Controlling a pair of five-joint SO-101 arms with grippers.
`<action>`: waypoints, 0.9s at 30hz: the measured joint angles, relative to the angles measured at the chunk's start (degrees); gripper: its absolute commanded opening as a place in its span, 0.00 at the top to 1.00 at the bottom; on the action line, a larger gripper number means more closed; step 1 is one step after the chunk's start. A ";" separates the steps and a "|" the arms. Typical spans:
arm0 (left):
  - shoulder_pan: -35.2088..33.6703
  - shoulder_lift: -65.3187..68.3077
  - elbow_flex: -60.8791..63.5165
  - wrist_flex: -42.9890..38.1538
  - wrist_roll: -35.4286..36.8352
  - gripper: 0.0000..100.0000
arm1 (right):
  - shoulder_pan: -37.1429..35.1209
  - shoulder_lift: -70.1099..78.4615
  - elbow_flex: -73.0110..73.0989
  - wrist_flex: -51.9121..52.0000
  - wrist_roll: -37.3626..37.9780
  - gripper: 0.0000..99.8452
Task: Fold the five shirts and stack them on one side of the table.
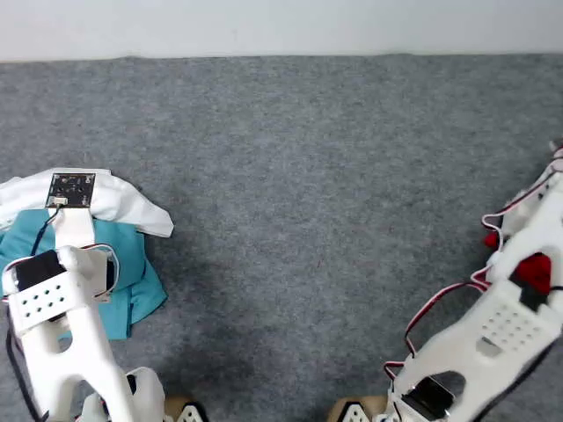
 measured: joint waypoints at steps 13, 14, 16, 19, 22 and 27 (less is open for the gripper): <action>0.00 0.00 0.00 0.00 0.00 1.00 | -0.62 -10.81 -0.09 -7.65 0.00 0.99; 0.00 0.00 0.00 0.00 0.00 1.00 | 0.00 -8.70 -0.09 -8.79 0.00 0.99; 0.00 0.00 0.00 0.00 0.00 1.00 | 1.23 -3.60 -0.09 -10.73 0.00 0.99; 0.00 0.00 0.00 0.00 0.00 1.00 | 2.02 4.40 -0.09 -11.43 0.00 0.99; 0.00 0.00 0.00 0.00 0.00 1.00 | 2.02 8.62 -0.09 -8.35 -0.09 0.99; 0.00 0.00 0.00 0.00 0.00 1.00 | 2.02 8.70 -1.58 -4.92 -0.09 0.99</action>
